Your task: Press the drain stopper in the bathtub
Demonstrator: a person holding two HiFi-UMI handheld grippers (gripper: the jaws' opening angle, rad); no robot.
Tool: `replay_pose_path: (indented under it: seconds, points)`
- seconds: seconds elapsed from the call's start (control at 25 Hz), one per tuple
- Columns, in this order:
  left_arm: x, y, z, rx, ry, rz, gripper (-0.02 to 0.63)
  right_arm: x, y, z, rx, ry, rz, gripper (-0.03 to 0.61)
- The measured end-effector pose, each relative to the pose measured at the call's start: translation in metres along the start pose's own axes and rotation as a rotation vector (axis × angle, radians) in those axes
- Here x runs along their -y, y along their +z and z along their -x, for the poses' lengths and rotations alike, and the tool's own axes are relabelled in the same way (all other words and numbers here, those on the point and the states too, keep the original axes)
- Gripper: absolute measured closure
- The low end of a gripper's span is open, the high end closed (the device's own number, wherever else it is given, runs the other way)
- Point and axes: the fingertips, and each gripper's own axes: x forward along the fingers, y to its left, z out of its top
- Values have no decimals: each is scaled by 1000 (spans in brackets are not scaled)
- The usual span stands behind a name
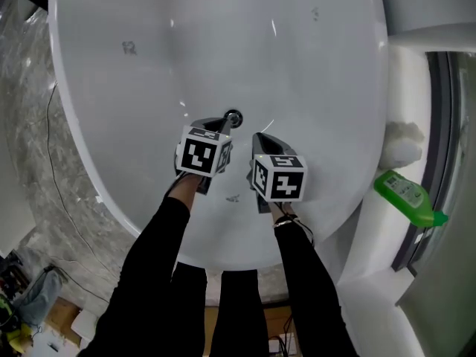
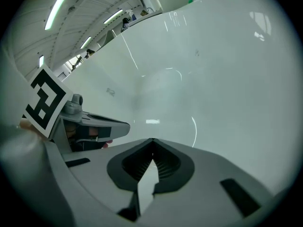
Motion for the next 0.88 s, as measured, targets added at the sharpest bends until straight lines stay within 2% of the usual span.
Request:
replay_pose_path:
  seconds: [0.52, 0.68, 0.88]
  points:
    - [-17, -27, -71, -98, 7, 61, 606, 21, -19, -58, -79, 20, -94, 580]
    - [-24, -36, -87, -113, 13, 54, 607, 23, -24, -71, -96, 29, -93, 580]
    - [-36, -50, -108, -134, 20, 84, 607, 23, -33, -89, -127, 61, -102, 580]
